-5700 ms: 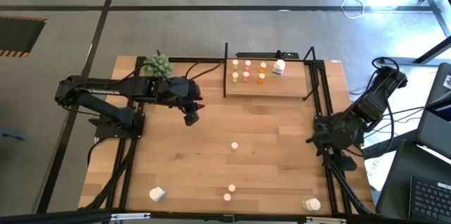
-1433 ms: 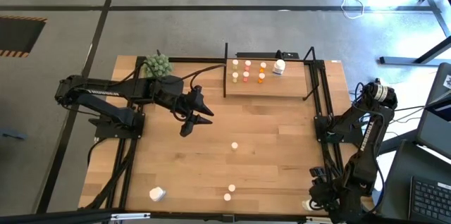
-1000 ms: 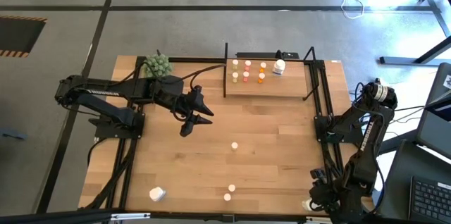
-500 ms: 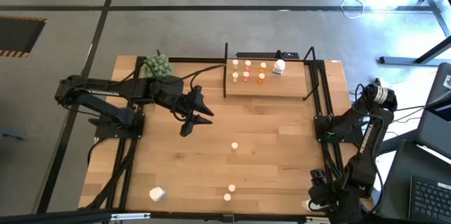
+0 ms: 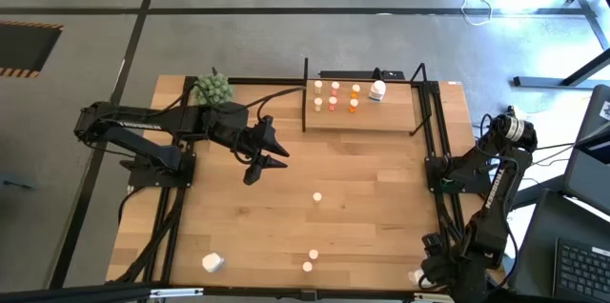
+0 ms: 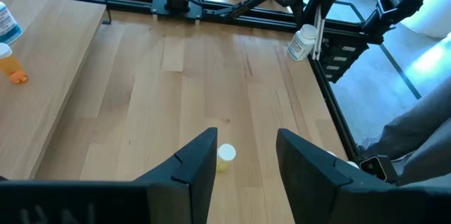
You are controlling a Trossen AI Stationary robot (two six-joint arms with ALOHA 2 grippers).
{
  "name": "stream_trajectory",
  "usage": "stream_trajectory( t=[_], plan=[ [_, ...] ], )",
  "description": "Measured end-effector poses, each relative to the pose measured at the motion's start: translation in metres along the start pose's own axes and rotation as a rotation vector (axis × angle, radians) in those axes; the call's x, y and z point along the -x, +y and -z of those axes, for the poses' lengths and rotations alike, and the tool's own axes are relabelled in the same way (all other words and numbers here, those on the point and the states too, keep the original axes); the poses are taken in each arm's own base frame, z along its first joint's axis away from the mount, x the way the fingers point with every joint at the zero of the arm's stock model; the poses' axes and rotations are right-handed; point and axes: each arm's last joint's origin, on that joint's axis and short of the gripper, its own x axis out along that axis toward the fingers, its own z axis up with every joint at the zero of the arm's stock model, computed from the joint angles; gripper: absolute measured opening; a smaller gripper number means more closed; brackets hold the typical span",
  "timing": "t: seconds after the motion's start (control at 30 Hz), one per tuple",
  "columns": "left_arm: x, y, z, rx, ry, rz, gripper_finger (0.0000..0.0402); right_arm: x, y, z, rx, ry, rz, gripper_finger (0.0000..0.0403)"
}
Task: Pick and place medicine bottles onto shelf by color
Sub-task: Put the right white pill bottle on the shelf aligned with the other white pill bottle
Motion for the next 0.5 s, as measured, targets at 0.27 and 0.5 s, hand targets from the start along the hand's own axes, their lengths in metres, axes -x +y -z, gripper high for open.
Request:
stream_trajectory(
  t=[0.27, 0.5],
  plan=[
    [0.0, 0.0, 0.0, 0.0, 0.0, 0.0, 0.0141, -0.002, -0.002, -0.001, 0.01, -0.048, 0.049, 0.0309],
    [0.0, 0.0, 0.0, 0.0, 0.0, 0.0, 0.0141, -0.02, -0.003, -0.002, 0.012, -0.045, 0.115, 0.0309]
  ],
)
